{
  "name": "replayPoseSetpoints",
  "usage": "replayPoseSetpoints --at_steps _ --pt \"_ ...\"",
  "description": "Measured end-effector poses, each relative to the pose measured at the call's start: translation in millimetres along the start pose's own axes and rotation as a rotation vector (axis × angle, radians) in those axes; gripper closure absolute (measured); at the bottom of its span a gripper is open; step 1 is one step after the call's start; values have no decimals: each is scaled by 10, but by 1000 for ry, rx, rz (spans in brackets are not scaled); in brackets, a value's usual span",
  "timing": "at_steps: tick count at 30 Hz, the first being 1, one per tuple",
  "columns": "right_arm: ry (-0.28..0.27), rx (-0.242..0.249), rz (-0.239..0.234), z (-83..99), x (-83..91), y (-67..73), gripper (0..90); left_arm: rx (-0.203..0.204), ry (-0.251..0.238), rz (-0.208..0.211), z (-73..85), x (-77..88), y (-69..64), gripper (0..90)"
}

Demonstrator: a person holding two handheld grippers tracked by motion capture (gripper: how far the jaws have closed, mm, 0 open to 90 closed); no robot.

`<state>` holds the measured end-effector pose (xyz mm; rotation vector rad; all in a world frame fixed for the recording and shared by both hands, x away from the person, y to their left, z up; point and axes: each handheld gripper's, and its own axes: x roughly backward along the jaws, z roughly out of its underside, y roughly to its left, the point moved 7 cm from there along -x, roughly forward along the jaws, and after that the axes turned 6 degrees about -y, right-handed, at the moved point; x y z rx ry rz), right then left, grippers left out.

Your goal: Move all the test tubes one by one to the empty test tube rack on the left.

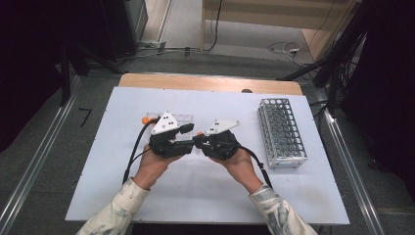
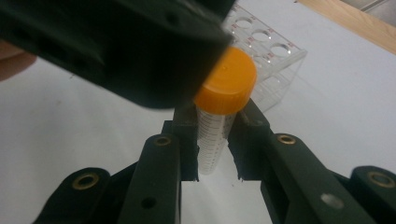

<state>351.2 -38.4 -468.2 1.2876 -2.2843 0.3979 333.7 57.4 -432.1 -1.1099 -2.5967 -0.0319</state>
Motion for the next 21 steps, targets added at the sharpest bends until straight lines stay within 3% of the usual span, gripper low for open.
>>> replayPoseSetpoints --at_steps 12,17,18,21 --pt "-1 -15 -24 -41 -49 66 717 -10 33 31 90 -55 17 685" --pt "-12 -17 -30 -51 -39 65 711 -11 25 40 73 -41 23 699" --pt "-13 -17 -31 -52 -34 67 696 0 17 43 54 -34 31 701" --pt "-15 -23 -43 -46 -22 65 490 6 -5 31 -18 9 79 702"
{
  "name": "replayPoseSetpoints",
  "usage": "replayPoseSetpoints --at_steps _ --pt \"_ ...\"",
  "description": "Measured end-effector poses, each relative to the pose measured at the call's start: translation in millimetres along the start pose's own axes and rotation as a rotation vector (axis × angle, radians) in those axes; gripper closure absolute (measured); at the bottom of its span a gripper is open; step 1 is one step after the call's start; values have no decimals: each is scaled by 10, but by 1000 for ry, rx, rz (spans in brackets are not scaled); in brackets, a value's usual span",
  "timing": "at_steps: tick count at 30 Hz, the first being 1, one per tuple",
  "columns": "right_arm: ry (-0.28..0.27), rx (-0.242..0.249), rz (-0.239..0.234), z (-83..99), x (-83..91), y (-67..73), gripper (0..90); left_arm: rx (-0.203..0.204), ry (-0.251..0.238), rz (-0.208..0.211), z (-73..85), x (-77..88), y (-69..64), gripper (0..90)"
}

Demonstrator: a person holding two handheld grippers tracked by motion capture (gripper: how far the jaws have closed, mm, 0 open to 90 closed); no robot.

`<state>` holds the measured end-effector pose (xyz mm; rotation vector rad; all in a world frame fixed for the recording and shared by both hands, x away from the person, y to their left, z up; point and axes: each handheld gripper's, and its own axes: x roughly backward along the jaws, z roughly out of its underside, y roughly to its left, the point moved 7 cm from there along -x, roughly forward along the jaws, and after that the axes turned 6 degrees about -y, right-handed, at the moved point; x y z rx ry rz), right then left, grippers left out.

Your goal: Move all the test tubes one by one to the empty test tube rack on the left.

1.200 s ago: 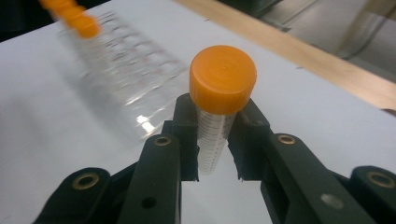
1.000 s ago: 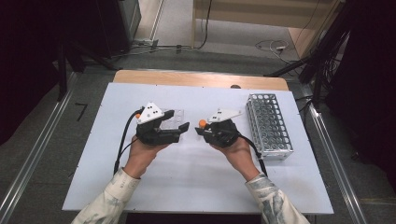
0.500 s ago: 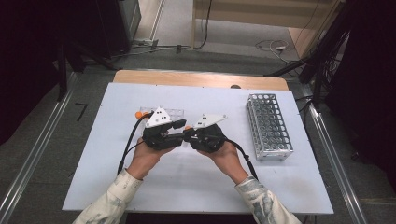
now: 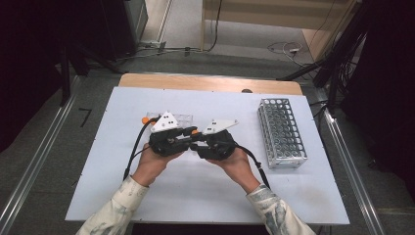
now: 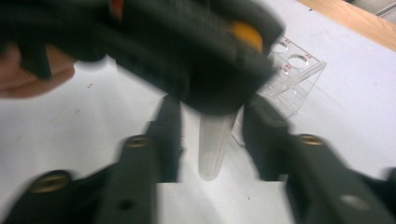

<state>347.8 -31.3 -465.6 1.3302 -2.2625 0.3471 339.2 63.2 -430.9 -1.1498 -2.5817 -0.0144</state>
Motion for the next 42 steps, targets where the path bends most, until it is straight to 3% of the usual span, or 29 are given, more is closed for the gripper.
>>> replayPoseSetpoints --at_steps 4,7,18,23,30,42 --pt "-3 -24 13 42 27 -24 359 29 -37 -35 -84 73 121 701" --pt "-12 -28 33 84 78 -51 312 48 -57 -52 -149 114 208 702" --pt "-27 -63 64 158 203 -153 278 32 -112 -182 -298 234 524 702" --pt "-26 -66 70 175 208 -170 272 32 -89 -203 -220 136 600 701" --pt "-25 -75 80 192 217 -188 272 -1 11 -240 40 -49 628 701" --pt "-30 -76 86 192 249 -206 273 -8 30 -252 114 -21 601 692"
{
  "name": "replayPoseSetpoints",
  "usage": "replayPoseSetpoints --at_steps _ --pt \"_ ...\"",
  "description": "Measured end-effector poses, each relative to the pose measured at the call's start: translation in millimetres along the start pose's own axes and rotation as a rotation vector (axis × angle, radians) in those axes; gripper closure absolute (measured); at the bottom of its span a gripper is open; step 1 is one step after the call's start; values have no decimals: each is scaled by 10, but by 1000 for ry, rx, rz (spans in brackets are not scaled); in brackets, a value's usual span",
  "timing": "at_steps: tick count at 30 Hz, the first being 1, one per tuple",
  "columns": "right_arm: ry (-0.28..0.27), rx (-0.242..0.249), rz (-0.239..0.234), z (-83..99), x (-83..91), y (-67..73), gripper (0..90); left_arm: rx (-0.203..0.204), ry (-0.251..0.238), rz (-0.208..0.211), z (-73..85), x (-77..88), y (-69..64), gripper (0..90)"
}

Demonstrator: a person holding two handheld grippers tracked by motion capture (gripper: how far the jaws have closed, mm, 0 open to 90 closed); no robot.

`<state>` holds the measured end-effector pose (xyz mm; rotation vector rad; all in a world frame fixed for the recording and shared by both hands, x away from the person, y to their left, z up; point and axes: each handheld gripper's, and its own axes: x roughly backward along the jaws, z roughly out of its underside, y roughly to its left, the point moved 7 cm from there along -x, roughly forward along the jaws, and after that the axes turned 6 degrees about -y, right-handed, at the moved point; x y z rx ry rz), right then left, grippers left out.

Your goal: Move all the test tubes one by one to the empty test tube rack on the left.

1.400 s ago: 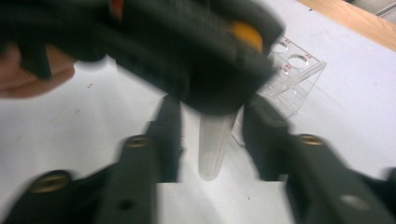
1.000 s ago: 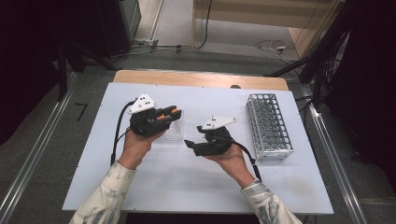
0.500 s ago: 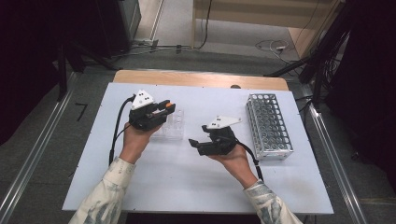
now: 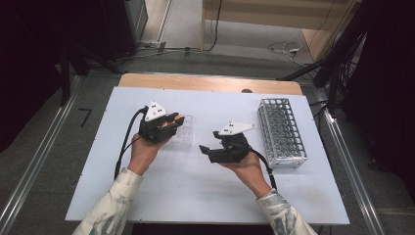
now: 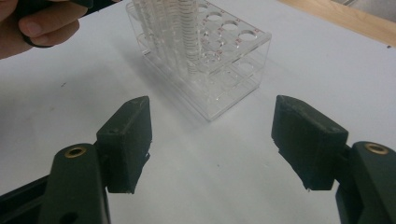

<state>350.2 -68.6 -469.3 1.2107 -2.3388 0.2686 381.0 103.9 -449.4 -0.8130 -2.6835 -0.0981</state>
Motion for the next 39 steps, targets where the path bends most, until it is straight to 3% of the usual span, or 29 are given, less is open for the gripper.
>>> replayPoseSetpoints --at_steps 8,14,17,27,39 --pt "5 -4 12 18 -10 -21 258 13 -12 17 -29 35 -14 567" --pt "1 -12 30 34 13 -68 253 16 -5 -38 -29 103 -8 364" --pt "-1 -18 41 61 45 -113 252 41 -6 -25 -17 141 -22 325" --pt "-17 -41 82 116 197 -252 242 72 -7 -27 25 235 -45 262" --pt "-26 -49 103 138 299 -330 241 87 -14 -22 42 296 -38 261"
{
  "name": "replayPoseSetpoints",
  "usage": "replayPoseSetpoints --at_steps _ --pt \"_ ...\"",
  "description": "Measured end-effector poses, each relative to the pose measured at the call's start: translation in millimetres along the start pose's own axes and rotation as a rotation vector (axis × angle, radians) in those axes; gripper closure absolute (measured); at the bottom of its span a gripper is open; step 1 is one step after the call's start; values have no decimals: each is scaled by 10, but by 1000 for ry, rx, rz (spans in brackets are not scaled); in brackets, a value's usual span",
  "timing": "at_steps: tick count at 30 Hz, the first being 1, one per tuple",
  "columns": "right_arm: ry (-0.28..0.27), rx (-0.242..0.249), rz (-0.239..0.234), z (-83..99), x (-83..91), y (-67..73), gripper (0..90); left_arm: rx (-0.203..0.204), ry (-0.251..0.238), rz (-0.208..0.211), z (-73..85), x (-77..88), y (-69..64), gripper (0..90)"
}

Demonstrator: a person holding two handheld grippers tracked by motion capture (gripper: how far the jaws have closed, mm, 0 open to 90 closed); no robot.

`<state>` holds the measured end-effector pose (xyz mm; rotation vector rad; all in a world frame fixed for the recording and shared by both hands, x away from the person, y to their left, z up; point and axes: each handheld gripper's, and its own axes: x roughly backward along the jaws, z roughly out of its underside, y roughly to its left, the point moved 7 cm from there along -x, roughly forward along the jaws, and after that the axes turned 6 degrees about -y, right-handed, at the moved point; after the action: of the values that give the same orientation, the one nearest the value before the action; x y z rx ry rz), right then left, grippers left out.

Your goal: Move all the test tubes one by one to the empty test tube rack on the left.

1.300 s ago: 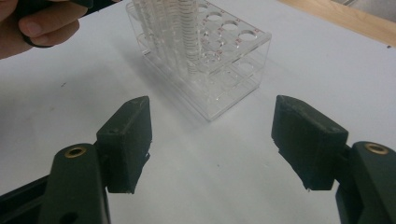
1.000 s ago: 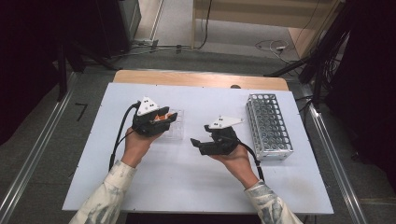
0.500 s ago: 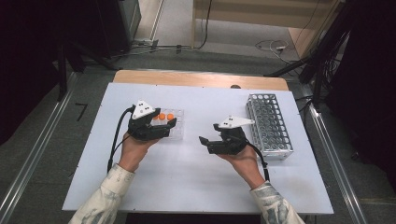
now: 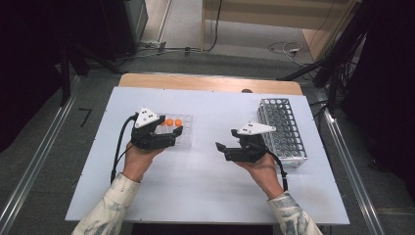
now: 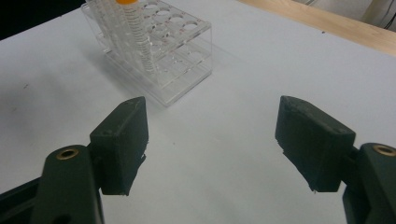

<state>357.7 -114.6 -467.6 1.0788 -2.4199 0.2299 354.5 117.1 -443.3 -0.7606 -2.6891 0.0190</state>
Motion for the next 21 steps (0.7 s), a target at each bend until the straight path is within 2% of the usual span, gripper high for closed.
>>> replayPoseSetpoints --at_steps 6,10,15,19,21 --pt "-8 -6 9 -4 45 -36 241 4 -5 -3 -8 26 9 261" --pt "-13 -4 14 -4 72 -62 241 22 -8 7 -11 35 2 252" --pt "-15 -9 23 1 117 -94 233 16 -8 5 2 55 -15 252" --pt "-15 -11 32 13 143 -119 227 31 -14 14 22 80 -35 251" --pt "-19 -15 35 17 160 -130 227 23 -18 9 26 100 -44 251"
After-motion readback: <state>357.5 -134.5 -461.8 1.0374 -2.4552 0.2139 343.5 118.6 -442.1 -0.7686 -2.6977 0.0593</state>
